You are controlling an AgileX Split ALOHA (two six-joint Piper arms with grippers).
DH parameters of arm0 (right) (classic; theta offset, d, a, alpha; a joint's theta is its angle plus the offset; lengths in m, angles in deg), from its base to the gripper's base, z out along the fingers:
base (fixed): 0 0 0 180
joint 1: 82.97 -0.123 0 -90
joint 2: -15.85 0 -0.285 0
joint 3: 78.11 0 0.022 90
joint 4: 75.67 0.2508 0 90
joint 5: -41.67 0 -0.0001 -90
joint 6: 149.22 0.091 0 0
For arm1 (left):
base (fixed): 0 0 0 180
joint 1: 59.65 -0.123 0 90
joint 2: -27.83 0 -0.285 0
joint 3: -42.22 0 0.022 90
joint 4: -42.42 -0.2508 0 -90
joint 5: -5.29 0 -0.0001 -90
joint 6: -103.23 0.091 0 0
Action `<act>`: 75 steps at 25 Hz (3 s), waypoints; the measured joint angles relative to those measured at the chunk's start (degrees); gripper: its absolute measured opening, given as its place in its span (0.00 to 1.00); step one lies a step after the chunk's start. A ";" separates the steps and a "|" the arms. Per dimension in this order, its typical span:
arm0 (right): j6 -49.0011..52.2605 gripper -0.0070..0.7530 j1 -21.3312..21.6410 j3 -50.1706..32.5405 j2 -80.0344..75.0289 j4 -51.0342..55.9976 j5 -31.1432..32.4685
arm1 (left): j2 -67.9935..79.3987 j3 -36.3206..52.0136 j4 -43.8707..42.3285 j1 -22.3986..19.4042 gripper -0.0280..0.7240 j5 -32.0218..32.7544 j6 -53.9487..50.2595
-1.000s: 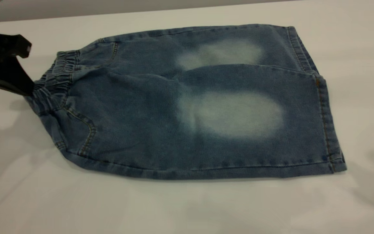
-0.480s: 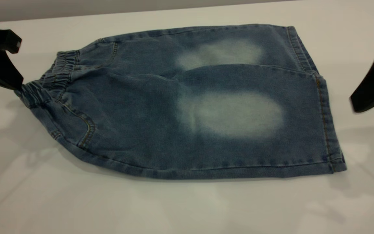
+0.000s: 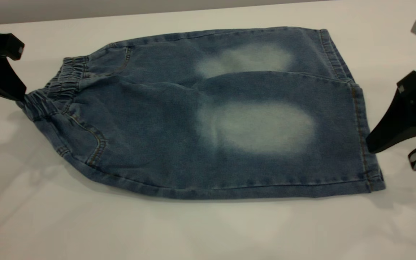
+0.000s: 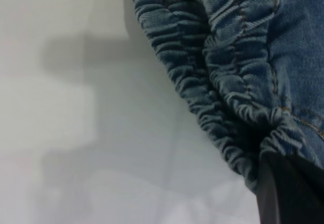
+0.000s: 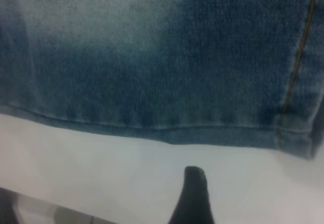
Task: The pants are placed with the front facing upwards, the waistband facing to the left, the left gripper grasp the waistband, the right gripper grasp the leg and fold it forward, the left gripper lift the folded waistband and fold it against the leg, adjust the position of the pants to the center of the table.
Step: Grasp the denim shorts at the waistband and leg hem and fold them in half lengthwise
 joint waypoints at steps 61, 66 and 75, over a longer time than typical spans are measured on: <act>-32.36 0.05 0.91 0.11 -9.14 28.41 10.02 | 0.00 -0.29 1.63 0.00 0.06 1.52 -0.08; -29.19 0.05 0.91 0.92 -2.47 26.39 8.06 | 0.00 -3.51 1.99 0.00 0.06 4.80 -1.27; -18.87 0.05 0.91 11.19 0.32 16.02 7.25 | 0.07 -10.72 1.68 0.00 0.06 7.19 -1.33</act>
